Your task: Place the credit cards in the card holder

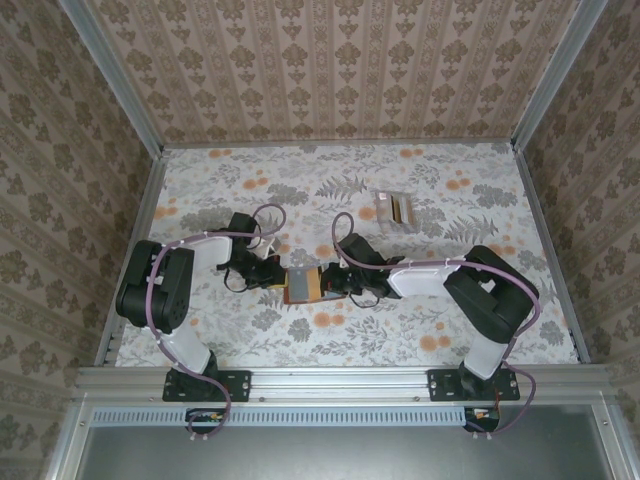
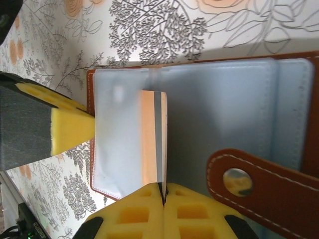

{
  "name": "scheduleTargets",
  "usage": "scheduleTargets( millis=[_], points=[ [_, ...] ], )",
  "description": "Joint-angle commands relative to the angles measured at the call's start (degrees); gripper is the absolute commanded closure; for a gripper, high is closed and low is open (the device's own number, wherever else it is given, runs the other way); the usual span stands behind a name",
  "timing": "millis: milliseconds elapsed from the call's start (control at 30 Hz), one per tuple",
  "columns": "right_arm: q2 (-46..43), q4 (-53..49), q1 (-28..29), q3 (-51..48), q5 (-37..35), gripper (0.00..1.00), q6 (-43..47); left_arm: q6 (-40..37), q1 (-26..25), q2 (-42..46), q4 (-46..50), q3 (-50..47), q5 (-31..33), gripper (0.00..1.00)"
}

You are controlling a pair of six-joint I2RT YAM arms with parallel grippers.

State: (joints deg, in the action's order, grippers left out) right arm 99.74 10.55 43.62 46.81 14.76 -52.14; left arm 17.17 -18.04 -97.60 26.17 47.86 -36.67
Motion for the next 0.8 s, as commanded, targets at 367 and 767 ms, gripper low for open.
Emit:
scheduleTargets(
  millis=[367, 767],
  points=[
    [5.39, 2.61, -0.21, 2.12, 0.81, 0.95, -4.81, 0.63, -0.57, -1.45, 2.43, -1.44, 2.04, 1.0],
    [8.46, 0.98, 1.78, 5.43, 3.13, 0.87, -4.08, 0.58, -0.72, -1.57, 2.39, -1.46, 1.78, 1.0]
  ],
)
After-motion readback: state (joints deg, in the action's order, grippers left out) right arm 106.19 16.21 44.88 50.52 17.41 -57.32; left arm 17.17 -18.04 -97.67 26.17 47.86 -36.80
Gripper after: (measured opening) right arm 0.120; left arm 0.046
